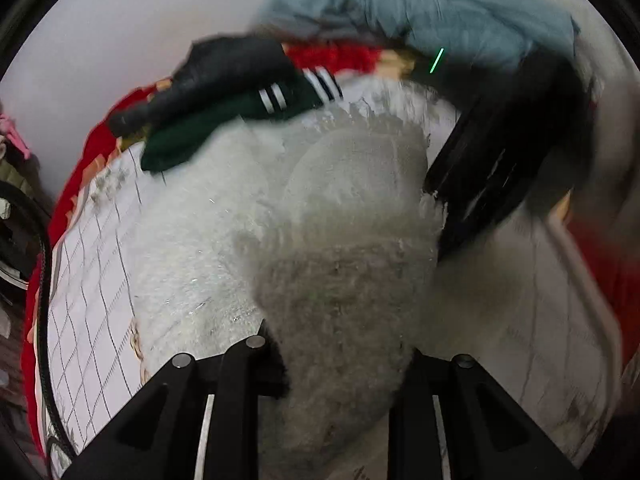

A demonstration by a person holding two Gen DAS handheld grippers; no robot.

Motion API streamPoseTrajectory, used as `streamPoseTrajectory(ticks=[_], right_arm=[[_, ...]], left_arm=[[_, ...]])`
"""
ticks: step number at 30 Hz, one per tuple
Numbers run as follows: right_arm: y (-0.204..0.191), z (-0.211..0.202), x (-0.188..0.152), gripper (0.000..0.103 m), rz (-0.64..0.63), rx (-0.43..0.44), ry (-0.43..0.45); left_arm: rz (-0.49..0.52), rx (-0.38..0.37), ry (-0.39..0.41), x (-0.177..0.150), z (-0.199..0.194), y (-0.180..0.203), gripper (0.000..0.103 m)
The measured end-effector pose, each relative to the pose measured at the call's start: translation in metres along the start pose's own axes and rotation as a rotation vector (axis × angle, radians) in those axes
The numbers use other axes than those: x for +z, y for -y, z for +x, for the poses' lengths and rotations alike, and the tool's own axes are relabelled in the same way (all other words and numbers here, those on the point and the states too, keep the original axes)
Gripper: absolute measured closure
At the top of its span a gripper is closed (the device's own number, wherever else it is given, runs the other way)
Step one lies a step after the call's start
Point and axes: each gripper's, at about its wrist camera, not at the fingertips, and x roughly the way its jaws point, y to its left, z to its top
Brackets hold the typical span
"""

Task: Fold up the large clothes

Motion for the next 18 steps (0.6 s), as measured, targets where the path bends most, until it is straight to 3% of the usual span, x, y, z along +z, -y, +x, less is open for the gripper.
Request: streamPoseTrajectory(ticks=[3,7,9,10,11,15,18], right_arm=[[0.011,-0.026,-0.009,0.077,0.009,0.01,0.033],[0.015,-0.06,-0.014,0.071,0.014,-0.02,0.075],[0.012,-0.076,-0.013,0.058,-0.001,-0.041,0.111],[0.006,-0.081,-0.017,0.058,-0.01,-0.05,0.127],[0.001,-0.084,-0.027,0.058,-0.022,-0.05,0.139],[-0.019,-0.11,-0.036,0.058,-0.065,-0.024,0.164],[-0.057,-0.106,-0.034,0.058,-0.123,-0.006,0.168]], left_arm=[[0.061,0.054,-0.025,0.002,-0.002,0.012,0.082],[0.067,0.1,-0.059,0.006,-0.016,0.011,0.069],[0.058,0.112,-0.051,0.001,-0.028,0.007,0.046],[0.04,0.105,-0.039,0.0,-0.038,0.007,0.023],[0.024,0.083,-0.028,-0.003,-0.047,0.007,0.015],[-0.038,0.02,-0.068,-0.011,-0.051,0.011,0.015],[-0.098,0.022,-0.112,-0.02,-0.054,0.01,0.015]])
